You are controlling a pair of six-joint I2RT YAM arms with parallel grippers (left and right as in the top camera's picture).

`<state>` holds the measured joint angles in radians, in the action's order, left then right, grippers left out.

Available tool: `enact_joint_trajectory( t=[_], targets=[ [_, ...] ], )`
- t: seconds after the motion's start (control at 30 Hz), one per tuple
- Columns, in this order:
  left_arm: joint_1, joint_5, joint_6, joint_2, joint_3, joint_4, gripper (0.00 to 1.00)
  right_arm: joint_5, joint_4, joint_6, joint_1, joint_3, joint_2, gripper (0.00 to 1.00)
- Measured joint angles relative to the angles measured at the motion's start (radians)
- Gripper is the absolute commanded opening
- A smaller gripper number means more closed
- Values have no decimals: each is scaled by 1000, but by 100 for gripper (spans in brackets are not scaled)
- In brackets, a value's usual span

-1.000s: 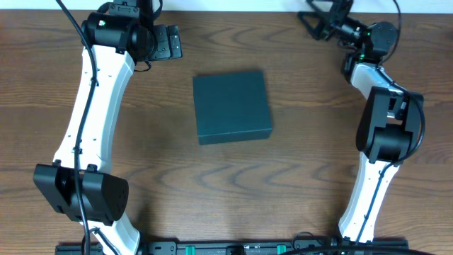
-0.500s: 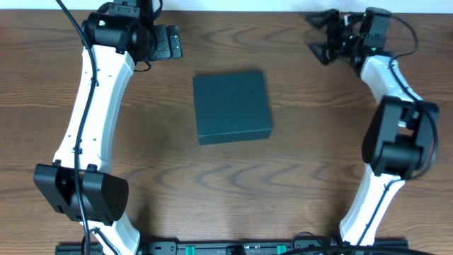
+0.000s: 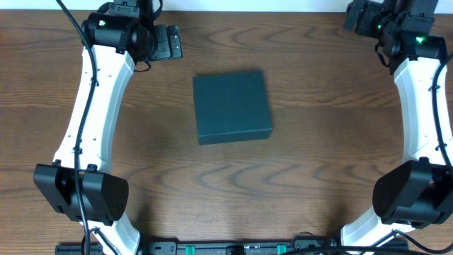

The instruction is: Pack container

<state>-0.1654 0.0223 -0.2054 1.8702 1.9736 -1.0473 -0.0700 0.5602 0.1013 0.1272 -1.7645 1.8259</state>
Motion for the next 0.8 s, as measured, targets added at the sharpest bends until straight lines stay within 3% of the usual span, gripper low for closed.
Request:
enact_joint_trajectory(
  t=[0.3,0.8],
  targets=[
    [0,0,0,0,0,0,99,42,49,-106,-7,0,9,99],
    [0,0,0,0,0,0,99,45,50,-118,-7,0,9,99]
  ],
)
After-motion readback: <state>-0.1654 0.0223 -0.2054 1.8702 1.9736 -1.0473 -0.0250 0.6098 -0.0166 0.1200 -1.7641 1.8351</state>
